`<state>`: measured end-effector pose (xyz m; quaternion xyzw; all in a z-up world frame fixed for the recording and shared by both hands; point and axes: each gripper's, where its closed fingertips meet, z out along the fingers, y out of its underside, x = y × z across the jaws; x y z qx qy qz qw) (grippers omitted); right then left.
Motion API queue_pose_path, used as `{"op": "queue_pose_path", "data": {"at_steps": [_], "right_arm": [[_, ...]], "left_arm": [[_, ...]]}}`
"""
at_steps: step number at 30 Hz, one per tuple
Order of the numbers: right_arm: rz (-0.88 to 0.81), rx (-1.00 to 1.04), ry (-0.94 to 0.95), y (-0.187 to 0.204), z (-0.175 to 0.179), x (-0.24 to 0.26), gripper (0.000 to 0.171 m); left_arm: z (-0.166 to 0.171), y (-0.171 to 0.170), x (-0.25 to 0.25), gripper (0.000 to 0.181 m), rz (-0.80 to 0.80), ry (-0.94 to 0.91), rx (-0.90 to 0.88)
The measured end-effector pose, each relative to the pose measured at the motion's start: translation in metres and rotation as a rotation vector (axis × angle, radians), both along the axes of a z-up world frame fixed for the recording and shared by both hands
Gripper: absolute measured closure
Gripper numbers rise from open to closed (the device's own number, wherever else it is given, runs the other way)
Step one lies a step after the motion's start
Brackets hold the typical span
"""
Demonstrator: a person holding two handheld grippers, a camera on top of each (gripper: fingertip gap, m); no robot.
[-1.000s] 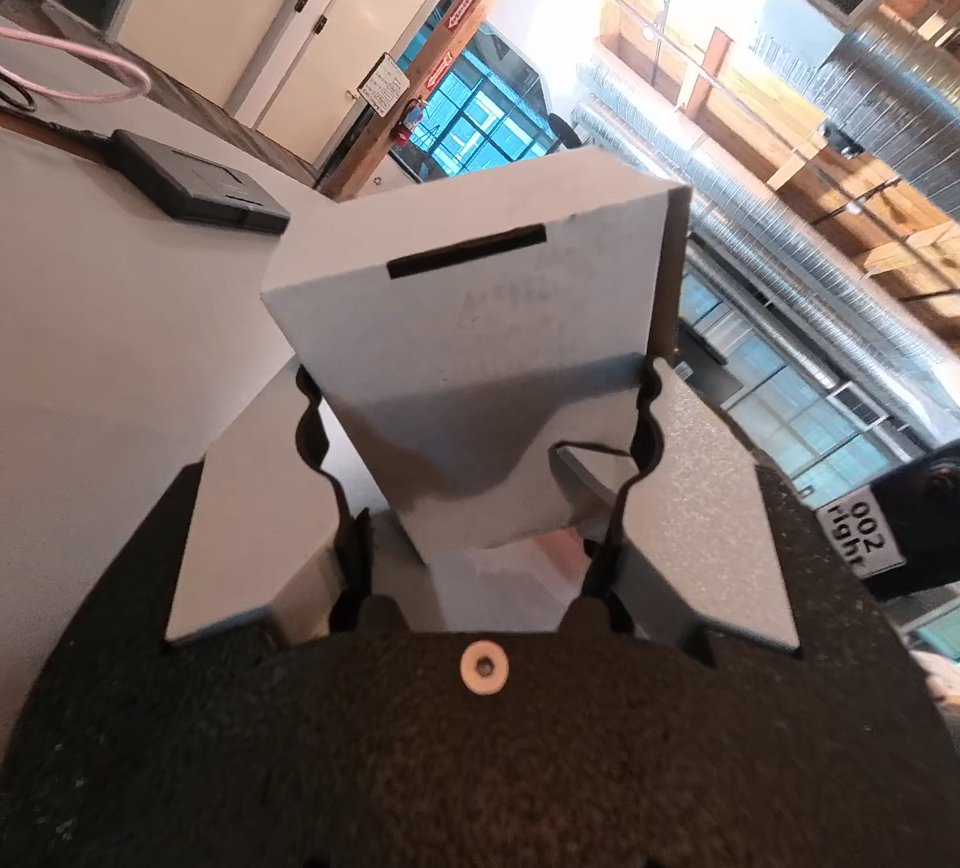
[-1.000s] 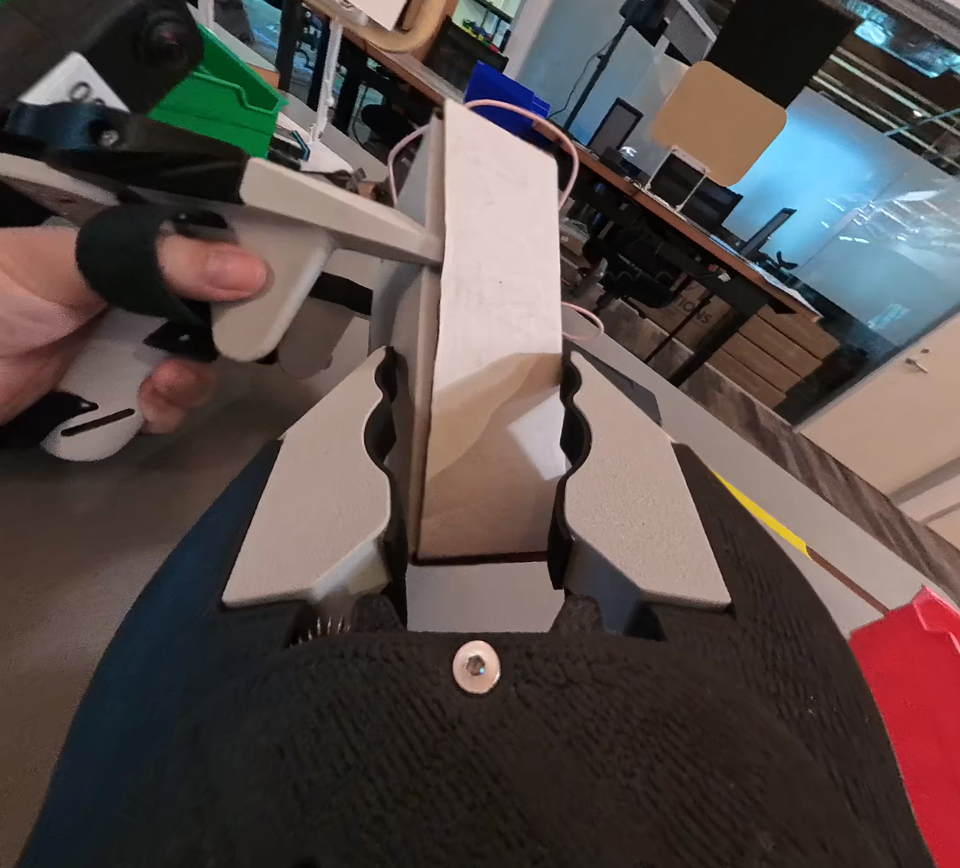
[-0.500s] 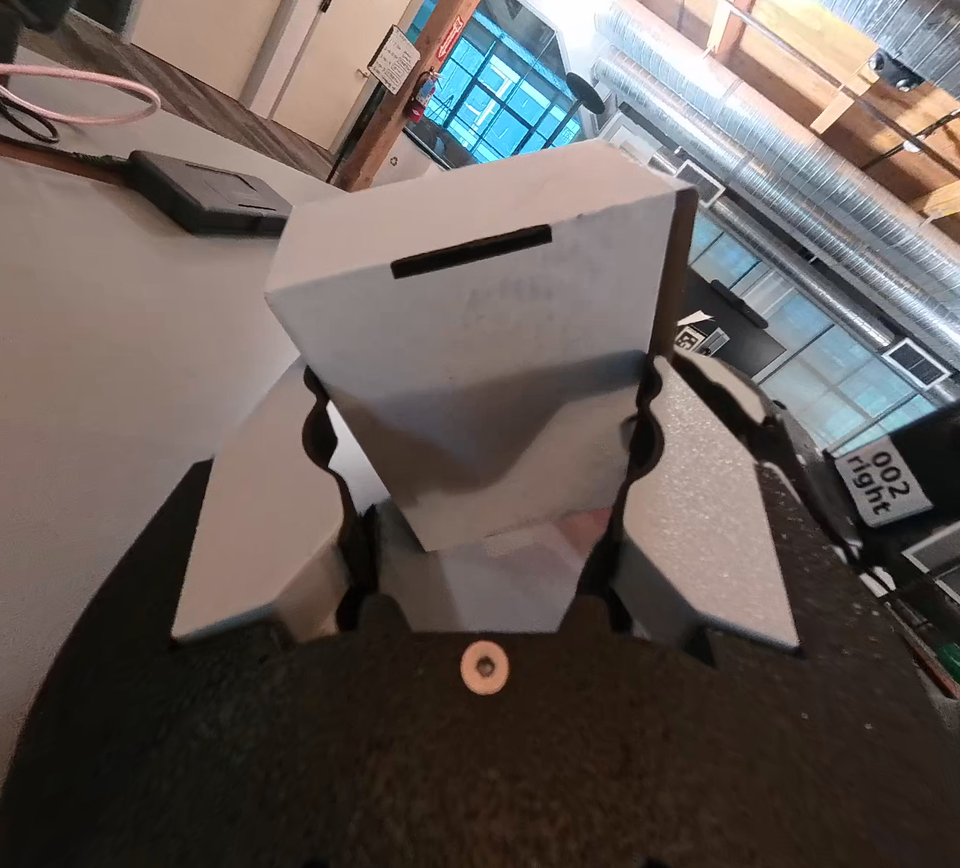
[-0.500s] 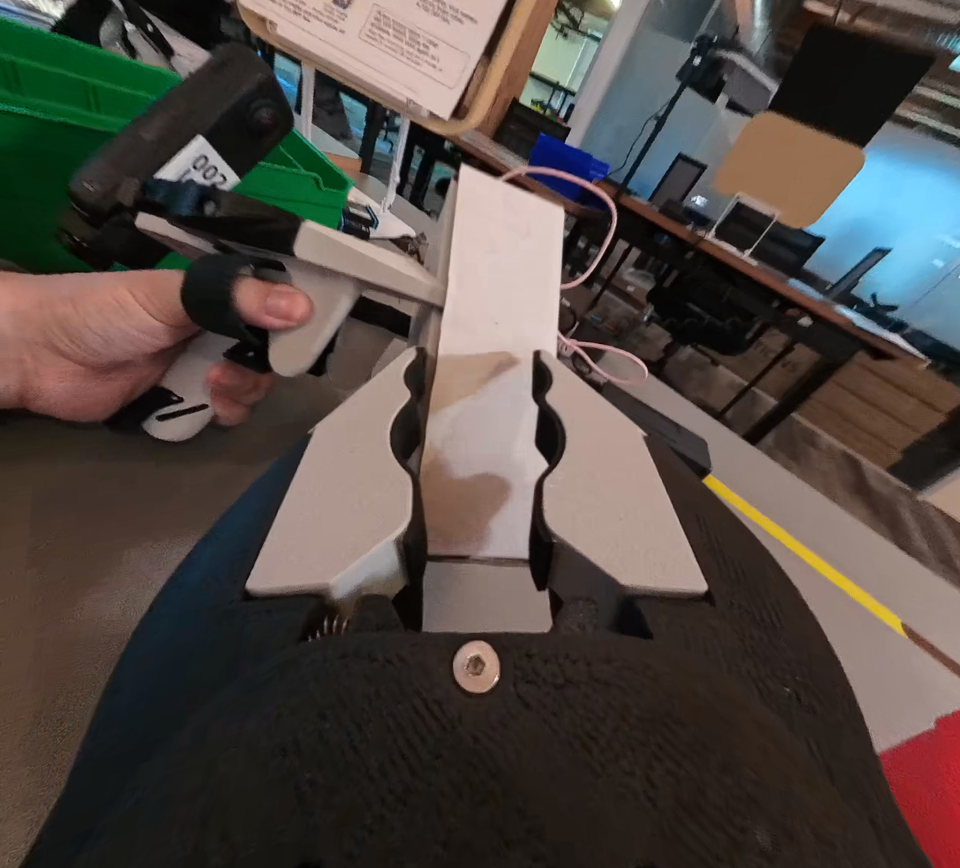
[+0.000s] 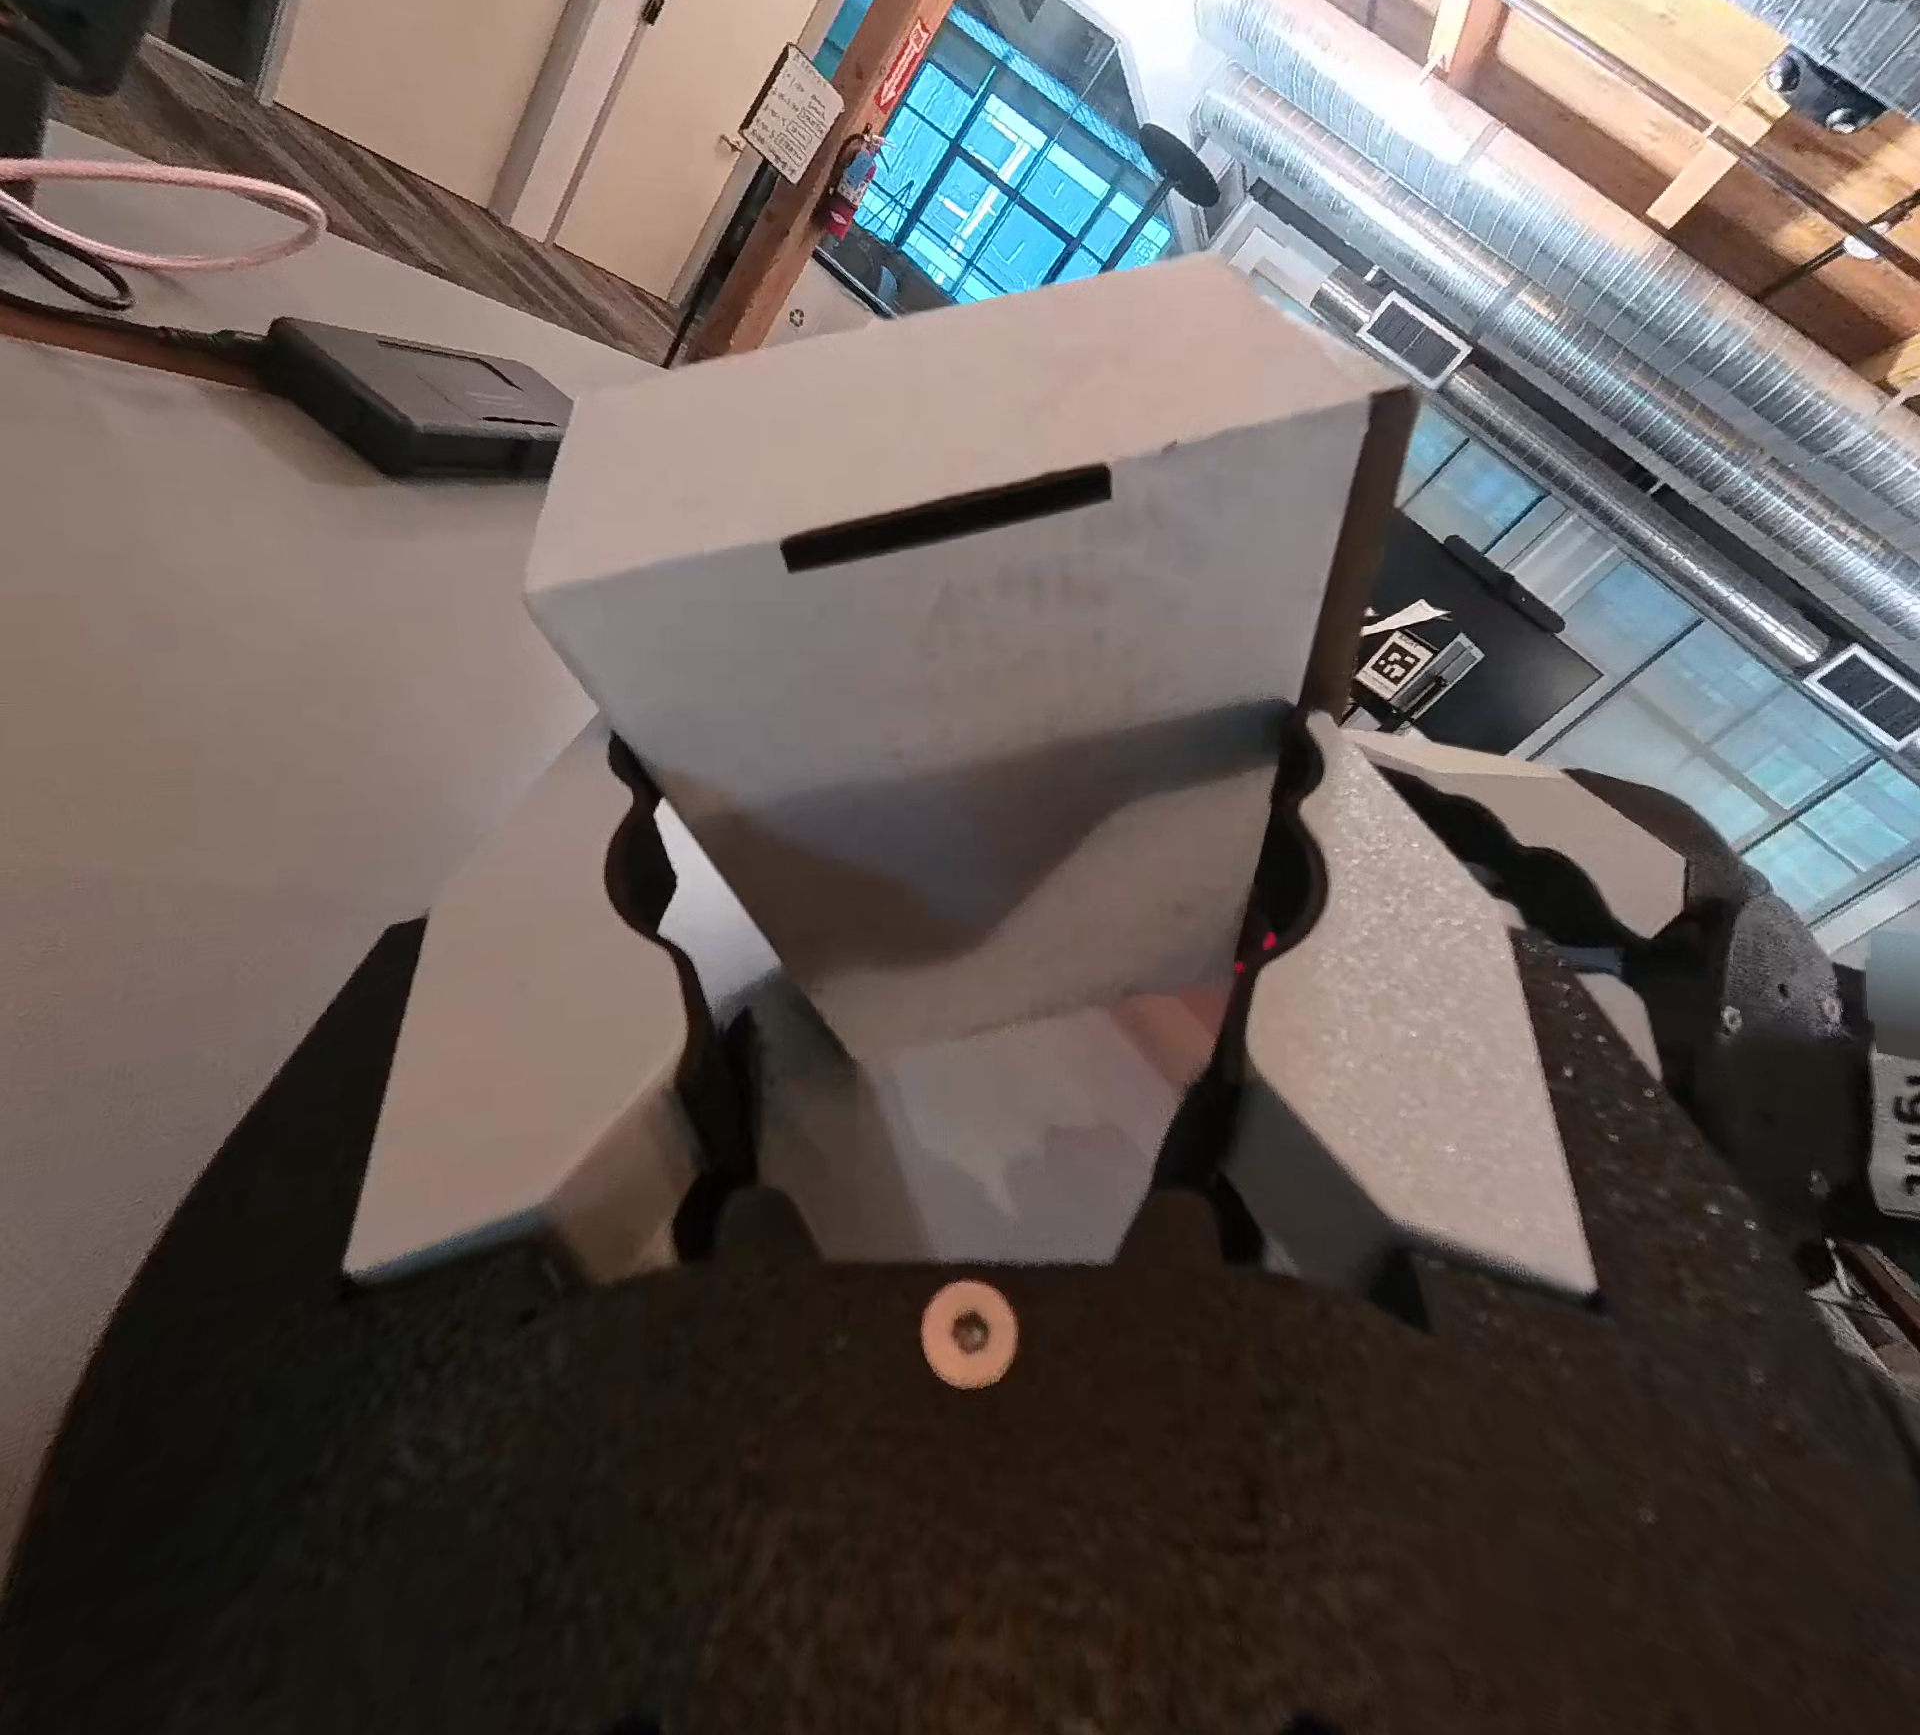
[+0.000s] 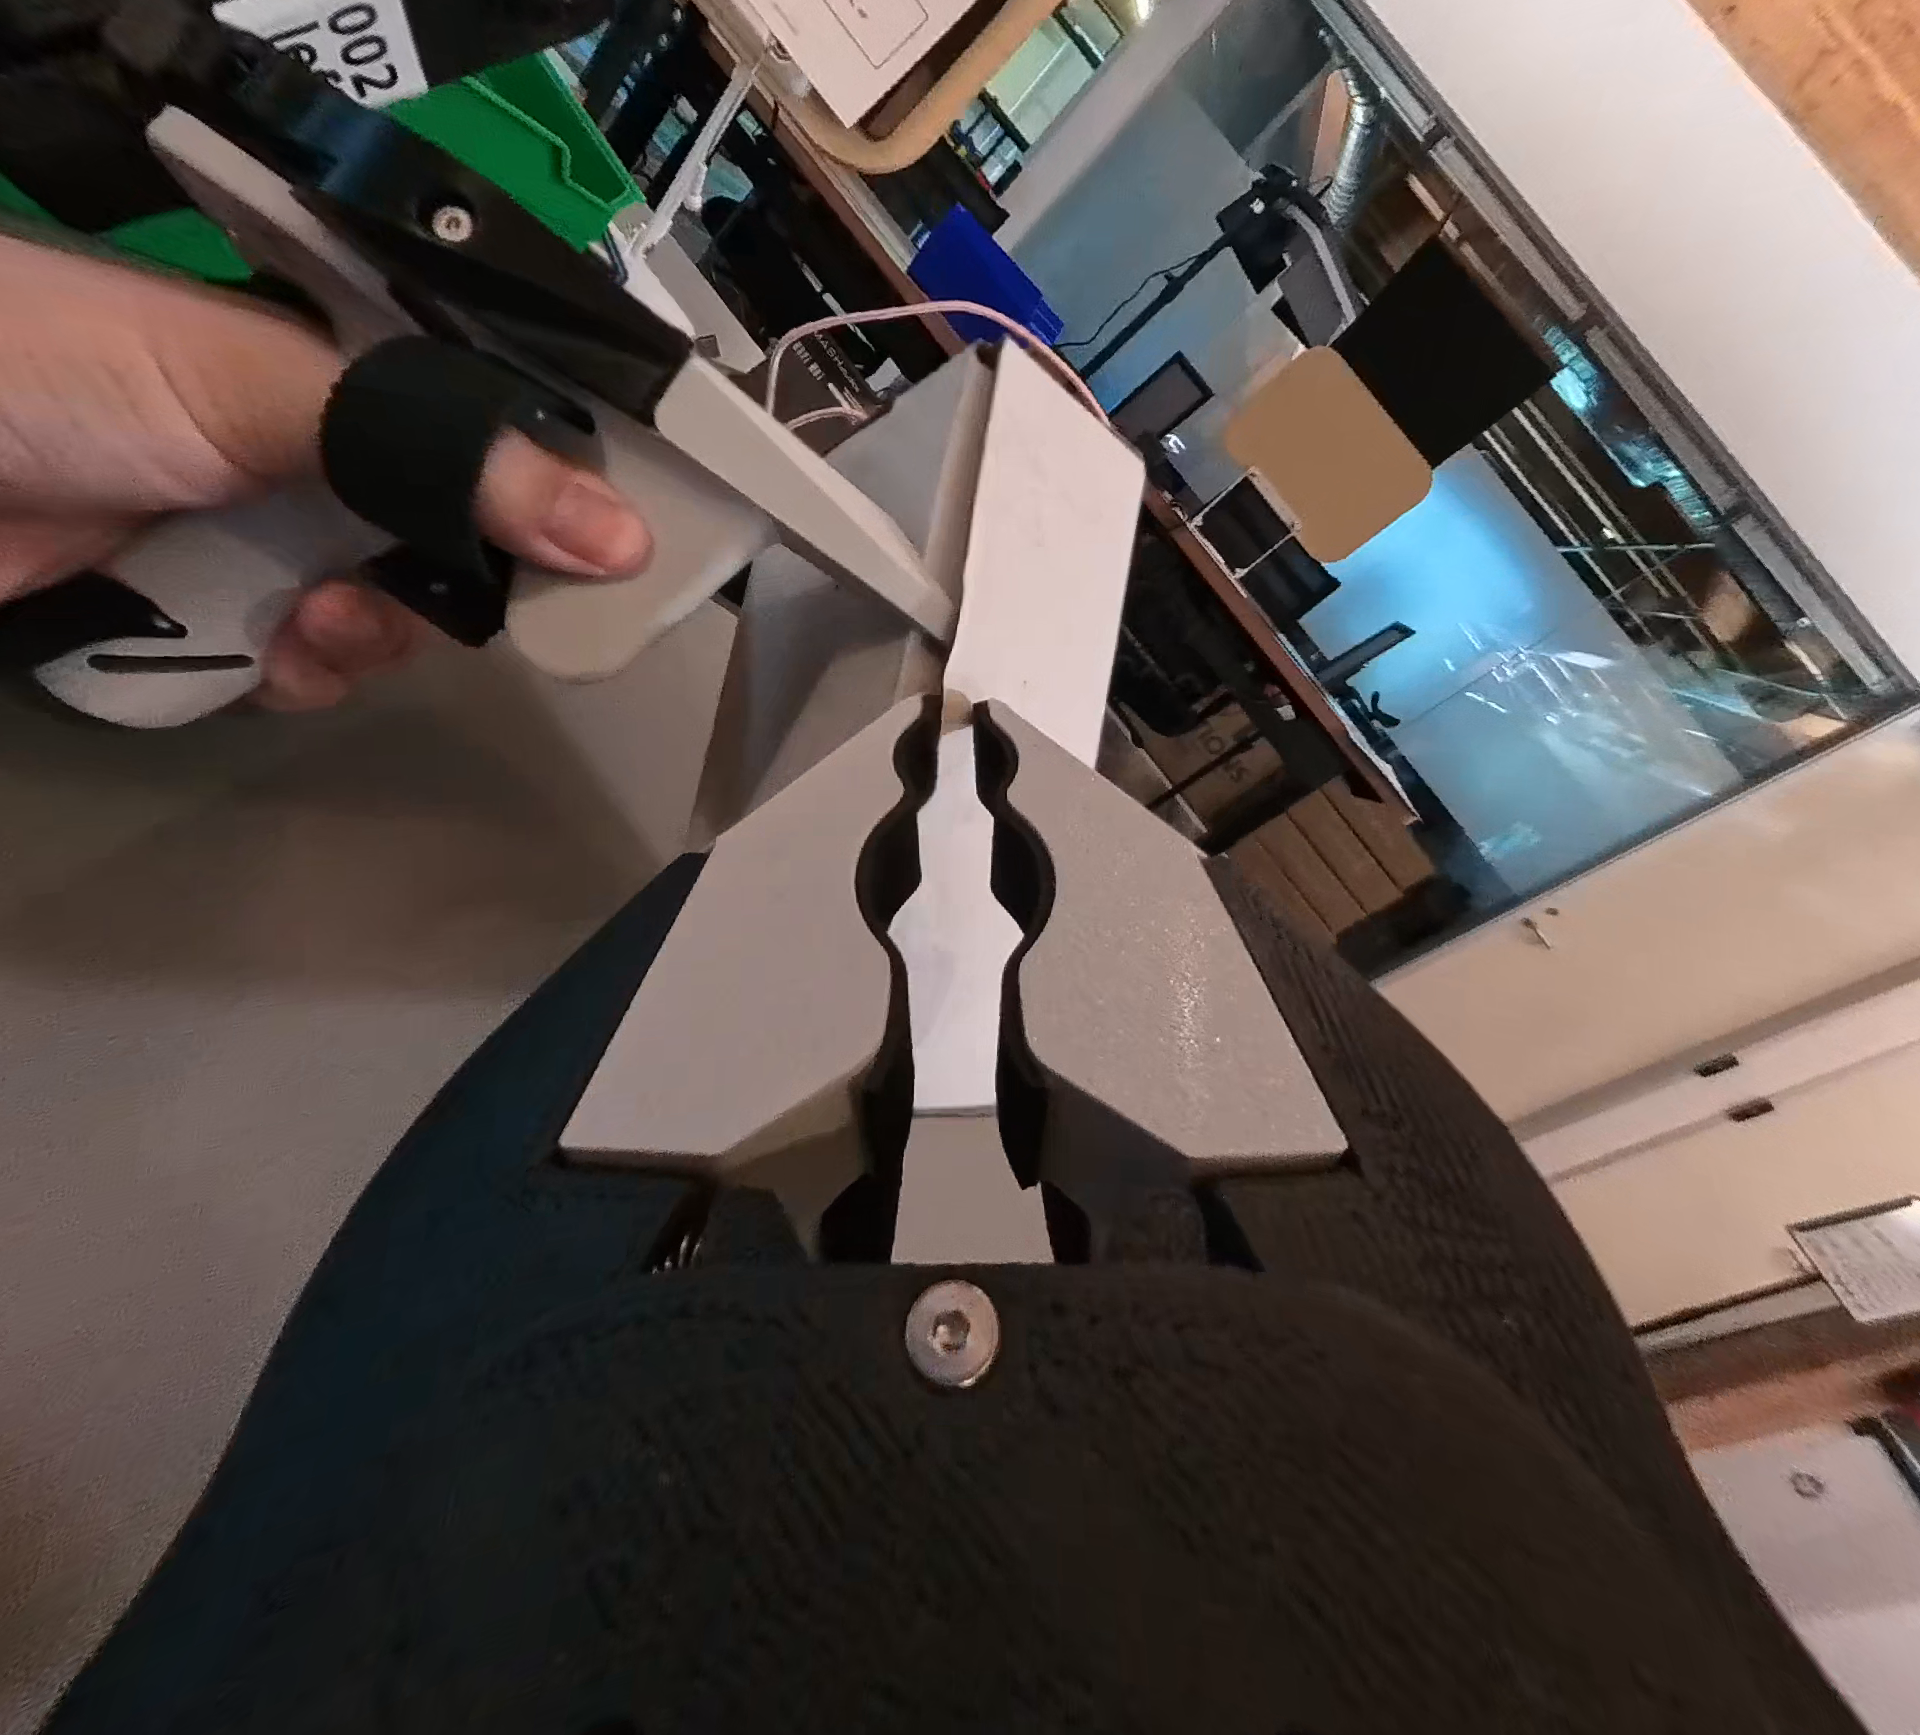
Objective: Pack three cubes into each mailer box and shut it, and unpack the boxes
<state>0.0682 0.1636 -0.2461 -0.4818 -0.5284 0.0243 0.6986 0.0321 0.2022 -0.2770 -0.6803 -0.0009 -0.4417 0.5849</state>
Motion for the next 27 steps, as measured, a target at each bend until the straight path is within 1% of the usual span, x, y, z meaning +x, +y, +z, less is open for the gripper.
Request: {"op": "queue_pose_path", "data": {"at_steps": [4,5,6,7,8,9,10,11,15,16,17,20,23,27], "right_arm": [[-0.042,0.017,0.014,0.007,0.005,0.007,0.170],[-0.094,0.032,0.031,0.015,0.009,0.014,0.171],[-0.142,0.077,0.059,0.024,0.020,0.026,0.171],[-0.112,0.023,0.102,0.025,0.024,0.031,0.171],[-0.076,-0.057,0.167,0.026,0.025,0.034,0.171],[-0.069,-0.091,0.182,0.028,0.024,0.036,0.171],[-0.083,-0.081,0.159,0.030,0.021,0.037,0.171],[-0.085,-0.067,0.136,0.030,0.019,0.036,0.171],[-0.052,-0.075,0.075,0.023,0.006,0.022,0.171],[-0.042,-0.083,0.075,0.021,0.004,0.019,0.171],[-0.035,-0.093,0.077,0.020,0.004,0.017,0.171],[-0.017,-0.097,0.068,0.015,0.003,0.014,0.171],[0.001,-0.072,0.041,0.010,0.002,0.010,0.171],[0.030,-0.004,0.001,0.000,0.001,0.003,0.171]], "left_arm": [[-0.006,-0.001,0.004,0.067,-0.029,-0.036,-0.017],[-0.007,-0.003,0.004,0.083,-0.035,-0.026,-0.013],[-0.007,-0.006,-0.002,0.131,-0.017,0.010,0.031],[-0.001,-0.008,-0.004,0.138,-0.018,-0.011,0.057],[0.004,-0.009,-0.004,0.140,-0.021,-0.004,0.078],[0.005,-0.010,-0.004,0.141,-0.011,0.021,0.096],[0.003,-0.009,-0.003,0.141,-0.003,0.042,0.098],[0.000,-0.008,0.000,0.134,-0.003,0.053,0.088],[-0.013,-0.003,0.015,0.068,-0.034,0.053,-0.008],[-0.015,-0.004,0.020,0.055,-0.046,0.059,-0.019],[-0.016,-0.004,0.022,0.047,-0.050,0.062,-0.024],[-0.017,-0.002,0.022,0.045,-0.038,0.052,-0.040],[-0.014,-0.001,0.017,0.046,-0.029,-0.052,-0.067],[-0.014,-0.001,0.012,0.049,-0.027,-0.147,-0.100]]}}
